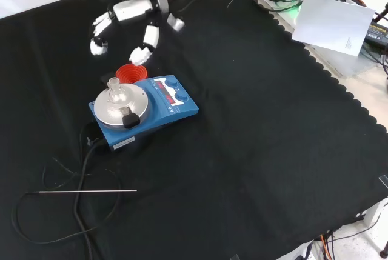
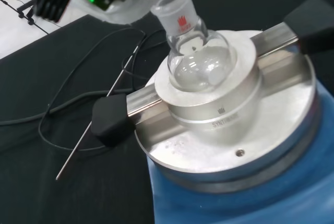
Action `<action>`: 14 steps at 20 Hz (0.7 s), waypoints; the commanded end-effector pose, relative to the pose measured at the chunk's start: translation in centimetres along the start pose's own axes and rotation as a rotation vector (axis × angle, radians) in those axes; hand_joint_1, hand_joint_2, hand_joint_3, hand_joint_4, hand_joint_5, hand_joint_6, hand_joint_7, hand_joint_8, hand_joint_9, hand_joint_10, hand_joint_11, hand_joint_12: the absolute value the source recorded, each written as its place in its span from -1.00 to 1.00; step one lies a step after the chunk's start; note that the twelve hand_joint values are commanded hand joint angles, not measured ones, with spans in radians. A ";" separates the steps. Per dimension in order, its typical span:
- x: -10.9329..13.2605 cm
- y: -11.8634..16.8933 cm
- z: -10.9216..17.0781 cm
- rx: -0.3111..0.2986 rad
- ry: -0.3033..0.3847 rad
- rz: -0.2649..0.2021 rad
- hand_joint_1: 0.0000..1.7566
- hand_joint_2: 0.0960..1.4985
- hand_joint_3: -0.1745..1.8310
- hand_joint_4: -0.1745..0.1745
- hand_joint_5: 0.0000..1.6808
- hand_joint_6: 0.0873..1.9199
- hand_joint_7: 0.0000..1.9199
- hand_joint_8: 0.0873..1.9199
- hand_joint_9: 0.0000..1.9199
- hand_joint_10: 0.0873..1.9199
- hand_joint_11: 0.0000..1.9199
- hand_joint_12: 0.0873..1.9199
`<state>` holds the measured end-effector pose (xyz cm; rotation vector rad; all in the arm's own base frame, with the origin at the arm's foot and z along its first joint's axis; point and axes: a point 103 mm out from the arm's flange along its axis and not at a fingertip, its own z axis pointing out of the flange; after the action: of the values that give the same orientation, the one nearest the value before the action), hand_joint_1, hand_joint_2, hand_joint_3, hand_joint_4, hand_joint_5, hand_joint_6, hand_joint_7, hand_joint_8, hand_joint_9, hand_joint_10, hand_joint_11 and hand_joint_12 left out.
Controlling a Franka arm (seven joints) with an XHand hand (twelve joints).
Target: Turn on the heater.
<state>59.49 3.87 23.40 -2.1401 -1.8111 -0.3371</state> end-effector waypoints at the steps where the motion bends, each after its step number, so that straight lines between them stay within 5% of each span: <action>1: -1.1 -3.3 -1.7 -0.012 -0.013 0.001 -0.04 -0.26 -0.20 -0.13 -0.51 -0.58 -0.61 -0.36 -0.43 -0.36 -0.80 0.37; 5: -1.9 -5.4 -2.0 0.006 -0.035 0.000 -0.04 -0.25 -0.20 -0.13 -0.51 -0.59 -0.61 -0.36 -0.42 -0.36 -0.80 0.37; 9: -2.4 -7.5 -2.0 0.140 -0.125 0.006 0.01 -0.22 -0.17 -0.03 -0.55 -0.66 -0.45 -0.35 -0.42 -0.34 -0.84 0.43; 14: -2.6 -10.4 -1.1 0.287 -0.202 0.006 0.11 -0.23 -0.07 0.00 -0.57 -0.86 -0.13 -0.37 -0.03 -0.45 -0.38 0.33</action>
<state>52.21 2.59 24.84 -2.1081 -1.8300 -0.1463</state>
